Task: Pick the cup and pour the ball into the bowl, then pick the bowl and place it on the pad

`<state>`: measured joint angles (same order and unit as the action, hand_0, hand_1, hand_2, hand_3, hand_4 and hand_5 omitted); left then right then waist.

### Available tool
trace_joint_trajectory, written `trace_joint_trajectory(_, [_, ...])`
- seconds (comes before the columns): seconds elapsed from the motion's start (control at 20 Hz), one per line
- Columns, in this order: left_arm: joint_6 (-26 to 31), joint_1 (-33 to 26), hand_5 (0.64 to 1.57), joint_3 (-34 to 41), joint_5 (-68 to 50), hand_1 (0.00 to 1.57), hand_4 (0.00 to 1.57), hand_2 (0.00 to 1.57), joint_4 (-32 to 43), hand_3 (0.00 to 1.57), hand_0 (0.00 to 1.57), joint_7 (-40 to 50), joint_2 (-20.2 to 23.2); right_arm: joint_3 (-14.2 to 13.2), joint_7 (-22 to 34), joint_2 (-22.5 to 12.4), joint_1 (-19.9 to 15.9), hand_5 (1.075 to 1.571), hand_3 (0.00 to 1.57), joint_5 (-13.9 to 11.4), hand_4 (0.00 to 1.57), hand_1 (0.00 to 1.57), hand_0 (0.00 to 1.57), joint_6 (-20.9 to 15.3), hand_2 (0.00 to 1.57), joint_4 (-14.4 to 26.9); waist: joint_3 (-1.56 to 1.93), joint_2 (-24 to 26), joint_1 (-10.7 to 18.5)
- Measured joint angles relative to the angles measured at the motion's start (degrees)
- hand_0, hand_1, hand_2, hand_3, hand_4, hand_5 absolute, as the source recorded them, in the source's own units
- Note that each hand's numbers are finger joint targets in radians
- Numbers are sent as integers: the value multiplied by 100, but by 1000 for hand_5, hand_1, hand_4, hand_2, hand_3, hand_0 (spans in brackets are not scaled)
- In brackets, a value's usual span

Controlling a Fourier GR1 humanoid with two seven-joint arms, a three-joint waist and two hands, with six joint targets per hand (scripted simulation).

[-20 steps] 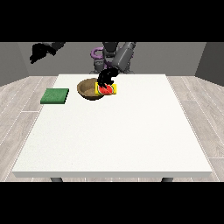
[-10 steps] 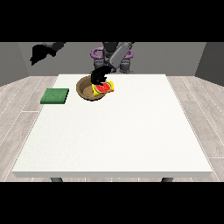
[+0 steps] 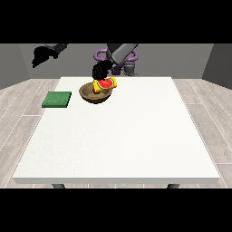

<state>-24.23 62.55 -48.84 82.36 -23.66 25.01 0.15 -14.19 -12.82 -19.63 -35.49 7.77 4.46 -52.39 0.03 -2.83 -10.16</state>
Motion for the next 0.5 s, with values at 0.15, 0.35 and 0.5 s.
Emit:
trace_joint_trajectory(0.15, [15, -49, 1202, 326, -255, 1493, 1505, 1571, -146, 1571, 1493, -239, 70, -1, -33, 16, 352, 1563, 598, 26, 576, 0, 0, 77, 338, -39, -3, 224, 6])
trace_joint_trajectory(0.35, [-297, -190, 1389, 878, -766, 1451, 1335, 1571, -463, 1571, 1451, -552, 365, -34, -94, -80, 755, 1564, 635, 17, 562, 0, 0, 155, 365, -71, -4, 489, 134])
trace_joint_trajectory(0.5, [-462, -233, 1484, 1392, -1320, 1522, 1190, 1571, -769, 1571, 1522, -932, 678, -41, -76, -72, 1014, 1564, 630, -19, 570, 0, 0, 101, 464, -44, -7, 718, 332])
